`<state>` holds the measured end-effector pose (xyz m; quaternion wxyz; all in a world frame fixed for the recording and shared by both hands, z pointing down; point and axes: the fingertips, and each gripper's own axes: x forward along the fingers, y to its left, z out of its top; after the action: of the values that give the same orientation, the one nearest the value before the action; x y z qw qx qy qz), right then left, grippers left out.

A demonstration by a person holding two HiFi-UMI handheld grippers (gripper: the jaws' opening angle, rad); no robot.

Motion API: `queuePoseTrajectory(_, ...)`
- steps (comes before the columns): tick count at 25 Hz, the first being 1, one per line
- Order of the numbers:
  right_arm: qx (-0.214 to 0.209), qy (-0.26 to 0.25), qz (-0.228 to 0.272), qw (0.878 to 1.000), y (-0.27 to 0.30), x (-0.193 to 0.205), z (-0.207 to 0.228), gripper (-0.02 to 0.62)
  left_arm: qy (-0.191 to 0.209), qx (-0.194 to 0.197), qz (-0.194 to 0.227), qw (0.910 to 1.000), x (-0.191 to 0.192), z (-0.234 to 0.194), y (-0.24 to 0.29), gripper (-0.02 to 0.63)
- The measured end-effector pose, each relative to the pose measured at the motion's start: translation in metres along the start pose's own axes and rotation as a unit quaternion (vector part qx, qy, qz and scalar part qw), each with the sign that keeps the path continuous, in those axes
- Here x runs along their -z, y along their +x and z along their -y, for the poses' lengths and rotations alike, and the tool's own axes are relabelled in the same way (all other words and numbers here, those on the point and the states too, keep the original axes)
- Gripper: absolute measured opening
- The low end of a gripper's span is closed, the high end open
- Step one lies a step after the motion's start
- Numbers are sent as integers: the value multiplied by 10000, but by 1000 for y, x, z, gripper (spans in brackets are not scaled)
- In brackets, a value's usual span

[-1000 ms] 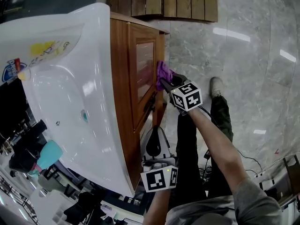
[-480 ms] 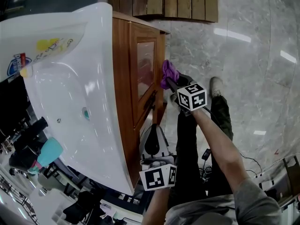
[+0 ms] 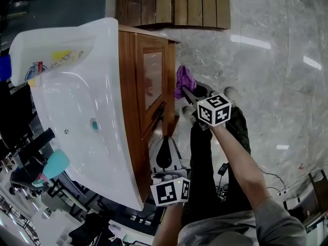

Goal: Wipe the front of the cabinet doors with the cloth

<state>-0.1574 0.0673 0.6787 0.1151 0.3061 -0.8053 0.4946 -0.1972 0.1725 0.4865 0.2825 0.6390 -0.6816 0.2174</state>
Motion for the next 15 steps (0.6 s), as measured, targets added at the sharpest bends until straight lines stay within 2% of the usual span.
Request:
queuePoseTrajectory(7,-280,-37,386,9989,-26,-40,-25,103,27,-45,31,10000,-7,6,-5,9)
queuePoseTrajectory(15,-881,-235,842,9923,-53,-88,-76,104,36,-129,127,9998,-20,10,-9,9)
